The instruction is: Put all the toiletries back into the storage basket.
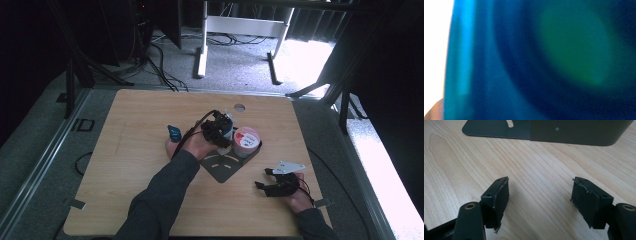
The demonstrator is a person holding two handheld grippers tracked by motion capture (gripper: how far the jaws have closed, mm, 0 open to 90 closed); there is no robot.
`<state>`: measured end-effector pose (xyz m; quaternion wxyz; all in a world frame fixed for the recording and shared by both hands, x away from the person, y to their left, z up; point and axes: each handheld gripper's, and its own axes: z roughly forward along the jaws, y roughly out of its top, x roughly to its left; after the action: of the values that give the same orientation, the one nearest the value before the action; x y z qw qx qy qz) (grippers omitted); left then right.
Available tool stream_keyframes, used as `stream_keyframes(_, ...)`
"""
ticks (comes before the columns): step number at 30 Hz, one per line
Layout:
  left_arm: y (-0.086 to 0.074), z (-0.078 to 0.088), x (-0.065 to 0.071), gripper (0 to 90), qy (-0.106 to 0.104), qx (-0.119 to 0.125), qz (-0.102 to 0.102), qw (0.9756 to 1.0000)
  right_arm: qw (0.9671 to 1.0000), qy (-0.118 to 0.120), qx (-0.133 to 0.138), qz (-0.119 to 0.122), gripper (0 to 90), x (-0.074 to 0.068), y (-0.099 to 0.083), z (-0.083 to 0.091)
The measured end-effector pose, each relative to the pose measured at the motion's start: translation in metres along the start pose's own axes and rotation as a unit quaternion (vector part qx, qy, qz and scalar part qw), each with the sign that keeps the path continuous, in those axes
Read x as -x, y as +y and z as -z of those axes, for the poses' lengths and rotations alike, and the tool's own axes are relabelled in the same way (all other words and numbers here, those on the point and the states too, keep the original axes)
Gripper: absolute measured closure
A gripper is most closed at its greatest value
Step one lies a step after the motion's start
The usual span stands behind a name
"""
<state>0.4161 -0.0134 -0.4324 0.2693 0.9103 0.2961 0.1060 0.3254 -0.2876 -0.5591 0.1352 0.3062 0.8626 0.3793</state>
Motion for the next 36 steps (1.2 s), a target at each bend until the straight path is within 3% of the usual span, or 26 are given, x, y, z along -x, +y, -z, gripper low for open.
stream_keyframes(11, 0.004, -0.011, -0.006, 55.0, 0.016, 0.011, 0.022, 0.9996, 1.0, 0.0, 0.0, 0.001, 29.9, 0.0, 0.0, 0.0)
stream_keyframes(23, 0.006, -0.026, -0.016, 55.1, 0.054, 0.032, 0.054, 0.9965, 1.0, 0.0, 0.0, 0.001, 29.8, 0.0, 0.0, -0.001)
stream_keyframes(36, 0.011, -0.043, -0.024, 55.1, 0.064, 0.055, 0.062, 0.9945, 1.0, 0.0, 0.0, 0.0, 29.8, 0.0, 0.001, -0.001)
